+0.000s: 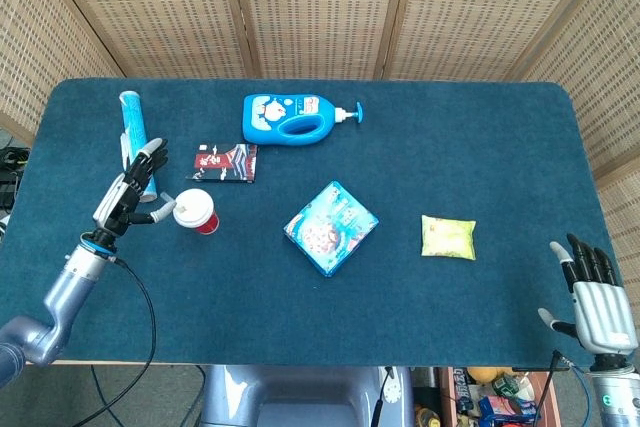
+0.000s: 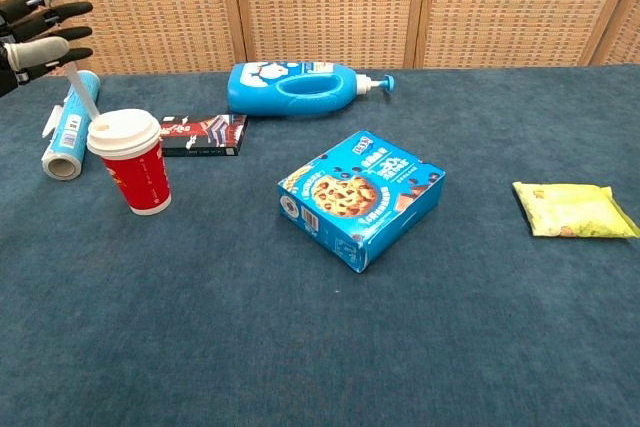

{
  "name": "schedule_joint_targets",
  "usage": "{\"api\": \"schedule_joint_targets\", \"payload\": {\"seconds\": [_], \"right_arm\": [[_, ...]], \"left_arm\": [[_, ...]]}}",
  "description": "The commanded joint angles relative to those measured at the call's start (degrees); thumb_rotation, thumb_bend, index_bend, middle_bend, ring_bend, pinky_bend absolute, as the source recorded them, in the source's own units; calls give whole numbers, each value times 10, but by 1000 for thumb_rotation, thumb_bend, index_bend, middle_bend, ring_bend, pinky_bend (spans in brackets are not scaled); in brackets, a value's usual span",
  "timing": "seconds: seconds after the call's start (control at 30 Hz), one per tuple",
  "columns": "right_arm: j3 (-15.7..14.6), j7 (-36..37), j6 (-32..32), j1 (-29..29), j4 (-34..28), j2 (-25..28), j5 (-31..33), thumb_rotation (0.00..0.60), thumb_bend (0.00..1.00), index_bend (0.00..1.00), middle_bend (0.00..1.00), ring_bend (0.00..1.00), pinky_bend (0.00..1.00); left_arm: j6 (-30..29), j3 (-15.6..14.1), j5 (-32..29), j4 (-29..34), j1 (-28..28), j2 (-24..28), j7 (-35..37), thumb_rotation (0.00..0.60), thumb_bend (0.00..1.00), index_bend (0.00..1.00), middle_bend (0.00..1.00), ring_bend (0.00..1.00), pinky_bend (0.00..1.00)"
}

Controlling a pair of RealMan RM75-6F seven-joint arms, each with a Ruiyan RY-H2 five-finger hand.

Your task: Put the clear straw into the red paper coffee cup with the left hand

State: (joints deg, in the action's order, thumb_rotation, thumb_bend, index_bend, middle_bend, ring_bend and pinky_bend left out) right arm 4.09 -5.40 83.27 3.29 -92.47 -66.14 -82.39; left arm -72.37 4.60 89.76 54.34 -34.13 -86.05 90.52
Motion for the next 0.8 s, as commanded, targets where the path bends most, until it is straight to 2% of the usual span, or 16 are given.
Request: {"api": "schedule_joint_targets", "payload": {"seconds": [0.03, 0.1, 0.2, 0.3, 0.4, 0.5, 0.63, 0.8], "right_arm": [[-2, 1, 5, -2, -3, 2, -6, 600, 0, 0, 0, 0, 0], [-4, 2, 11, -4, -7, 4, -14, 600, 0, 0, 0, 0, 0], [-6, 2, 18, -6, -11, 6, -20, 600, 0, 0, 0, 0, 0], [-7, 3, 23, -8, -13, 7, -24, 600, 0, 0, 0, 0, 0], [-6, 3, 25, -9, -13, 8, -25, 600, 0, 0, 0, 0, 0], [-5, 5, 29, -10, -12, 8, -26, 600, 0, 0, 0, 0, 0], [-4, 9, 37, -12, -10, 8, -29, 600, 0, 0, 0, 0, 0], [-5, 13, 45, -17, -6, 8, -34, 600, 0, 0, 0, 0, 0]], "left_arm": [[-45, 1, 13, 46, 17, 44, -49, 600, 290, 0, 0, 0, 0], [-76, -11, 33, 96, 35, 102, -138, 600, 284, 0, 0, 0, 0], [-68, -28, 29, 189, 58, 176, -298, 600, 251, 0, 0, 0, 0], [-55, -43, -6, 300, 93, 244, -520, 600, 209, 0, 0, 0, 0], [-62, -48, -52, 382, 124, 279, -691, 600, 186, 0, 0, 0, 0], [-95, -52, -94, 458, 159, 291, -847, 600, 185, 0, 0, 0, 0], [-148, -72, -83, 507, 204, 279, -951, 600, 185, 0, 0, 0, 0], [-157, -78, -65, 511, 220, 269, -969, 600, 184, 0, 0, 0, 0]]}}
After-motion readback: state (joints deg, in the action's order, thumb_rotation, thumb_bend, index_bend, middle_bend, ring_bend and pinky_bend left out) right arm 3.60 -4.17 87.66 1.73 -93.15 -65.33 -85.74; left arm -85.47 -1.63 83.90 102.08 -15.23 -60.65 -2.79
